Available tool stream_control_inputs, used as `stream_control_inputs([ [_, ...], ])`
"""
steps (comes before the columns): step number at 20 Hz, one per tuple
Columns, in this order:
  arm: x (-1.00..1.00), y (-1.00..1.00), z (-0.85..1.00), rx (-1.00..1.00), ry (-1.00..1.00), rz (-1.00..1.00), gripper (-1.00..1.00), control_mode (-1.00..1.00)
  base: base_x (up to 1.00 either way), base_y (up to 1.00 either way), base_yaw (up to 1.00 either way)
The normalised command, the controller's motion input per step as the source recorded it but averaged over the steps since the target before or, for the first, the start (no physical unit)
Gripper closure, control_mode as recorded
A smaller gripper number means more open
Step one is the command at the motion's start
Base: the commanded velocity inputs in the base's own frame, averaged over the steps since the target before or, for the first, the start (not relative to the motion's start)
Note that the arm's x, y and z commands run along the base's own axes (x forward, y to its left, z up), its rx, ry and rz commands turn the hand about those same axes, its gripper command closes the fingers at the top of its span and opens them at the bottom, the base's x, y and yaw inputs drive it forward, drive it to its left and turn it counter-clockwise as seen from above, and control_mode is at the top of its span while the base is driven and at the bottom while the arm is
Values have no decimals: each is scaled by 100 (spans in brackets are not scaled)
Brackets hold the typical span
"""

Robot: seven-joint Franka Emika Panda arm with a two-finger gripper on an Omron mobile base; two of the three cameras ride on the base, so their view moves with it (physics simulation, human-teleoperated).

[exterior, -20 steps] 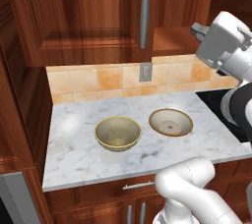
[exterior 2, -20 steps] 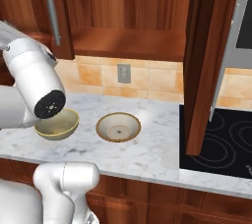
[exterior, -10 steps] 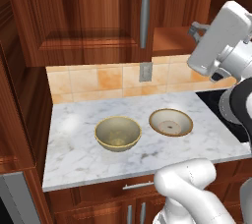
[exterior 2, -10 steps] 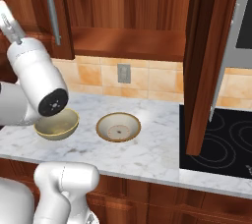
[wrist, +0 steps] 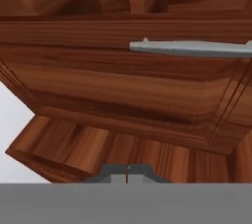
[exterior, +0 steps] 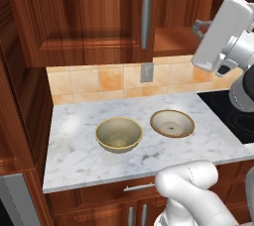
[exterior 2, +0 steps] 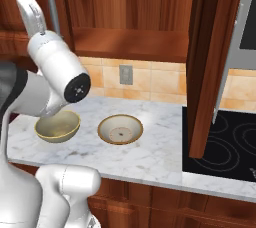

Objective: Open the cabinet. Pick the bowls from the counter and place them in the cabinet. Then close the cabinet.

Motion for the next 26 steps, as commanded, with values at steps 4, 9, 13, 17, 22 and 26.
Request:
stream_control_inputs([
  [4,62,0,0,0,11,3,100,-100,0,0,0],
  [9,40,-1,0,0,5,12,100,-100,0,0,0],
  [13,31,-2,0,0,1,20,100,-100,0,0,0],
  [17,23,-1,0,0,0,27,100,-100,0,0,0],
  [22,40,0,0,0,0,20,100,-100,0,0,0],
  [26,38,0,0,0,0,13,100,-100,0,0,0],
])
